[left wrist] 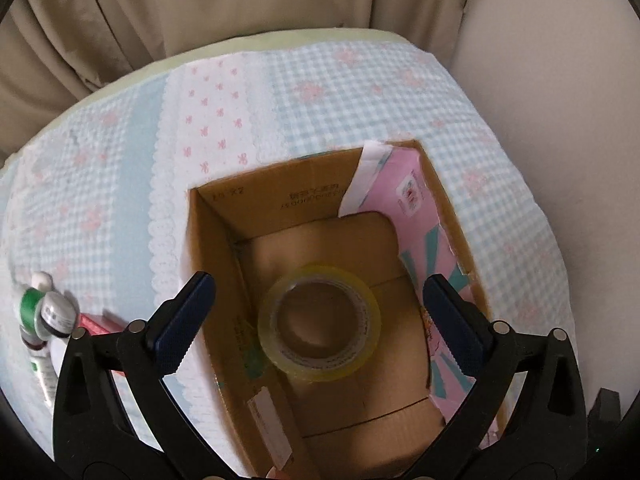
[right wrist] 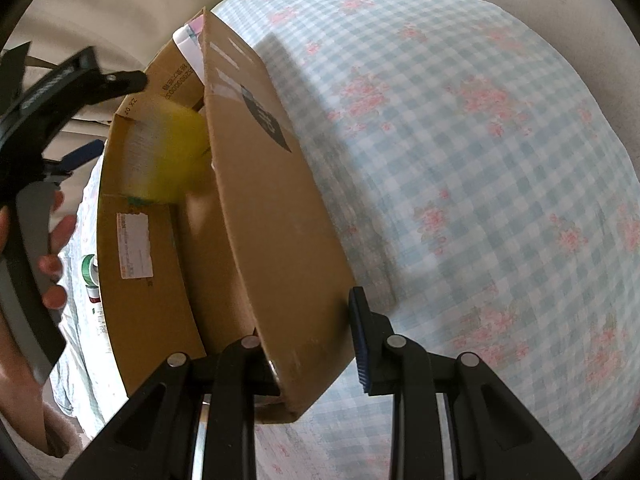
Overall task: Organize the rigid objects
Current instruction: 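Carry the tape roll with the left gripper into the cardboard box and release, then move the left gripper back and grasp the white pill bottle, then carry the pill bottle with the left gripper into the box and release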
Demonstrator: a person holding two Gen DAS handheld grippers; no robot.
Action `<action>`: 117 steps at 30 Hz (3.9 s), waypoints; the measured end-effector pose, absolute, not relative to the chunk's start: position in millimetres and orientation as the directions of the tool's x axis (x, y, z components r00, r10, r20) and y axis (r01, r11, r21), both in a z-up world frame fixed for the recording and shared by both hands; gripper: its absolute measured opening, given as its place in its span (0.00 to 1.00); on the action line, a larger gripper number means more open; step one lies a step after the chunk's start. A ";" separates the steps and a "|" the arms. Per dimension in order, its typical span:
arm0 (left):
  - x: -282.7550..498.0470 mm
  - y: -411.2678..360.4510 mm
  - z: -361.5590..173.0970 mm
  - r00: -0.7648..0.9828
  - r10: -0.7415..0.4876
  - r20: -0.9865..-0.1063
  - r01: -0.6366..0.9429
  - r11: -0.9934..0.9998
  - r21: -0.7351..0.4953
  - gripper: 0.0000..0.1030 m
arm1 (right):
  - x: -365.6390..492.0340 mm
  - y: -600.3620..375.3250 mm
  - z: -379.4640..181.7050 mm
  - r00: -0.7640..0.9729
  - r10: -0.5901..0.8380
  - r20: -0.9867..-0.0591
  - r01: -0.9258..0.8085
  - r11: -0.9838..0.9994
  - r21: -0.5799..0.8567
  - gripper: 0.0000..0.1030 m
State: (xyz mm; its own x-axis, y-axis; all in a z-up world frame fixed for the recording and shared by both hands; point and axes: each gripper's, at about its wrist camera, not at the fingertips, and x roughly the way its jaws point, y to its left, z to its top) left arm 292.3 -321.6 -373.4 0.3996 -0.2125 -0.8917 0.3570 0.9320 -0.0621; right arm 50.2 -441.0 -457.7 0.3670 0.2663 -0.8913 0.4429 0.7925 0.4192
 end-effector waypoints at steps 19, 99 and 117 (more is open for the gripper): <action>253.0 -200.0 -344.0 0.441 -0.198 -0.875 0.201 0.972 -0.118 1.00 | 47.8 -447.0 -455.5 0.376 0.295 -0.878 0.454 0.768 0.452 0.27; 297.4 -123.0 -257.5 0.485 -0.254 -0.837 0.268 0.954 -0.134 0.45 | 32.4 -477.6 -453.6 0.399 0.371 -0.839 0.440 0.725 0.529 0.34; 323.1 -345.8 -353.3 0.297 -0.328 -0.897 0.413 0.891 -0.189 0.45 | 38.1 -478.0 -454.1 0.374 0.388 -0.842 0.408 0.747 0.525 0.34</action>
State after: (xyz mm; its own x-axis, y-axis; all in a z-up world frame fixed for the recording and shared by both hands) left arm 323.1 -345.8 -353.3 0.2969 -0.3281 -0.8968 0.4131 0.8908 -0.1891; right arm 38.1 -478.0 -454.1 0.3737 0.3885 -0.8423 0.4077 0.7469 0.5253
